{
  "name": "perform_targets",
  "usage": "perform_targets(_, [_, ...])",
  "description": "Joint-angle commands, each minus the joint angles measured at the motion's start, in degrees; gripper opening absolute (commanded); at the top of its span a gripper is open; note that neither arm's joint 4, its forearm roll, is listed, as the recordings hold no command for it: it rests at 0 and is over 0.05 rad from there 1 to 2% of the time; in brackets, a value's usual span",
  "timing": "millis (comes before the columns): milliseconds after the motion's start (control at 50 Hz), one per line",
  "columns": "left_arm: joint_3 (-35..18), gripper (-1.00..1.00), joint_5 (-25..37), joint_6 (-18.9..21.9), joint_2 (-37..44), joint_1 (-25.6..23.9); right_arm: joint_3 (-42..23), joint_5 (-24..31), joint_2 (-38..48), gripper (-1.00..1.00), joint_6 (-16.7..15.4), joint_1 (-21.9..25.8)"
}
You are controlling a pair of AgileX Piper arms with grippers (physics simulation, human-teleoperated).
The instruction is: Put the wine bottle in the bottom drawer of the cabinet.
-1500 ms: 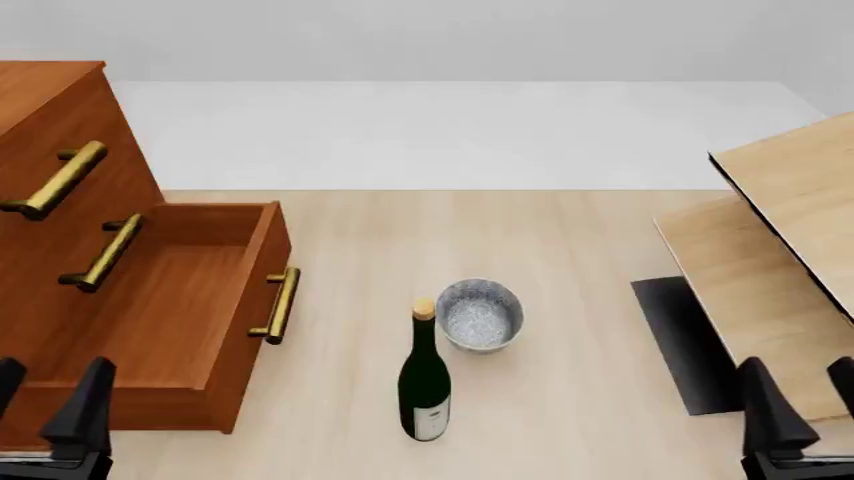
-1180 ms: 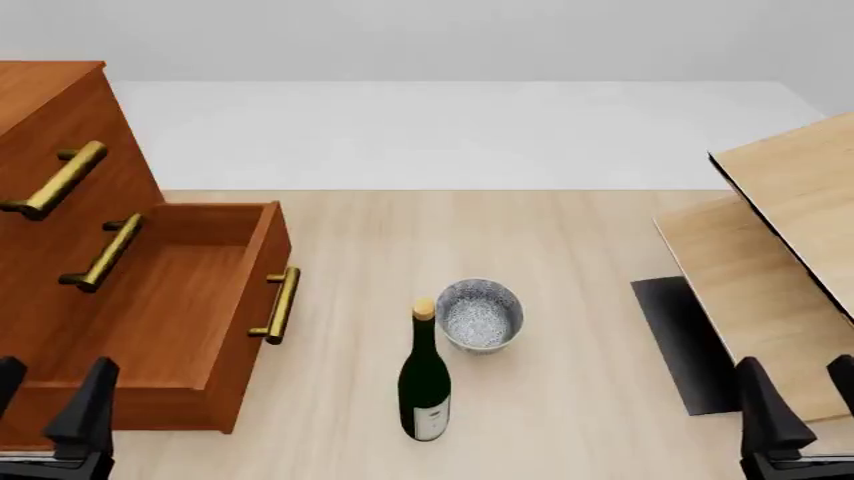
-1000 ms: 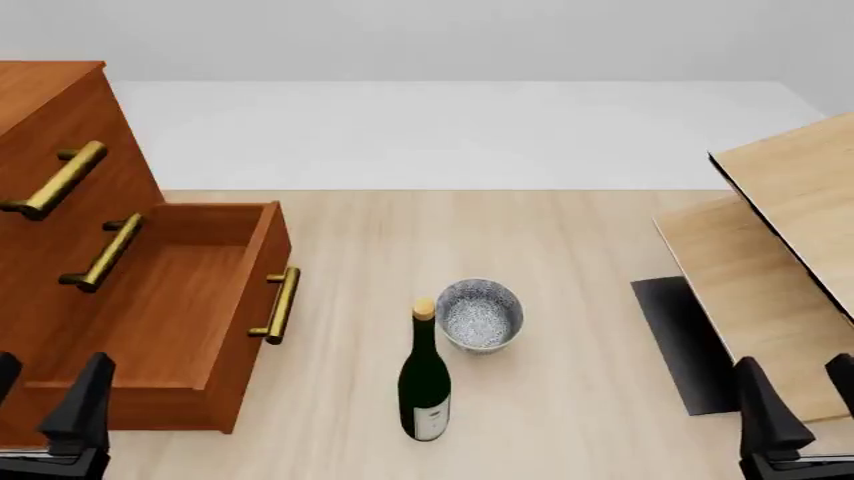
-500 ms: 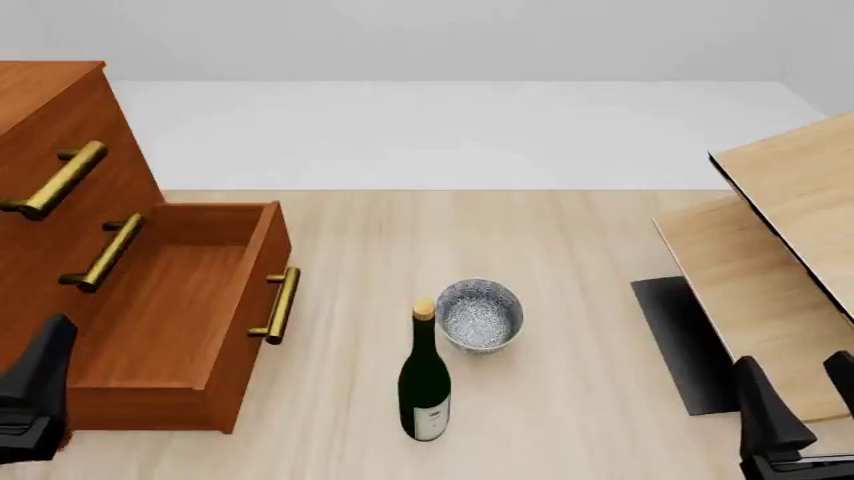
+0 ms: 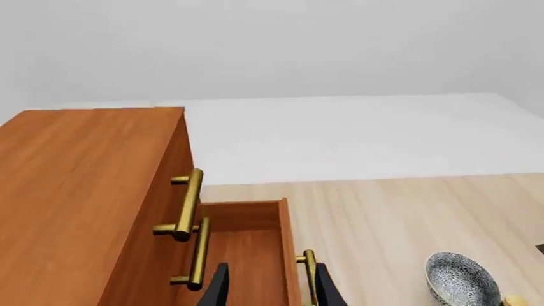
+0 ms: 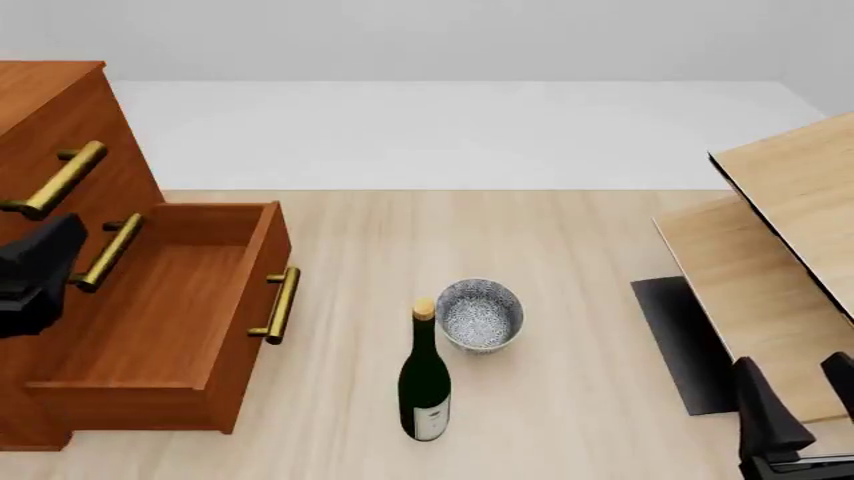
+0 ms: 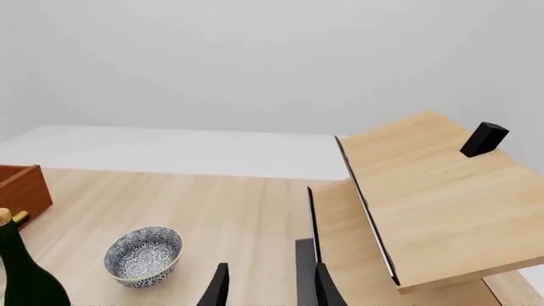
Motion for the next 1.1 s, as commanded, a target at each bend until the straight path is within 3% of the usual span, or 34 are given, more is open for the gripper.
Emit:
perform_targets(20, [-6.93,1.0,5.18,-0.76,7.2,-2.59,0.17,0.2,0.1,1.0,-0.14,-0.02])
perform_targets(120, [-8.5,1.0,7.57,-2.82,9.28,-3.54,0.41,0.27,0.34,1.0,-0.31,0.61])
perform_targets(200, [-9.36,1.0,9.18,-1.31,10.35,-5.44,0.53,0.19,0.56,1.0,-0.44,0.62])
perform_targets(380, [-13.41,1.0,12.87,-4.66,13.93,-5.66,0.55,0.5,0.53,1.0,-0.53,0.98])
perform_targets(460, [-14.28,1.0,14.75,-3.45,15.97,-5.7,0.62,0.13,0.97,1.0,-0.57,1.18])
perform_targets(500, [-14.89,1.0,15.98,-6.91,16.68,-7.26,0.63,0.08,1.03,1.0,-0.49,1.2])
perform_targets(640, [-17.27,1.0,18.91,-6.9,18.68,-9.31,0.66,0.77,0.53,1.0,-0.53,1.43])
perform_targets(720, [-17.69,1.0,19.39,-5.88,19.68,-9.76,0.73,0.83,0.67,1.0,-0.74,1.9])
perform_targets(840, [-18.52,1.0,20.36,-8.99,21.27,-10.37,0.75,0.93,0.71,1.0,-0.63,2.02])
perform_targets(960, [-19.44,1.0,20.76,-6.14,23.21,-10.04,0.79,0.8,0.97,1.0,-0.92,2.24])
perform_targets(1000, [-19.38,1.0,21.04,-8.76,23.68,-10.9,0.8,0.62,1.16,1.0,-1.04,2.27])
perform_targets(1040, [-19.48,1.0,20.63,-6.12,24.32,-9.62,0.79,0.82,1.01,1.0,-1.08,2.31])
perform_targets(1080, [-18.86,1.0,20.44,-8.76,25.05,-9.56,0.8,0.76,1.08,1.0,-1.12,2.35])
perform_targets(1100, [-18.75,1.0,19.99,-7.86,25.12,-9.67,0.89,0.68,1.28,1.0,-1.26,2.61])
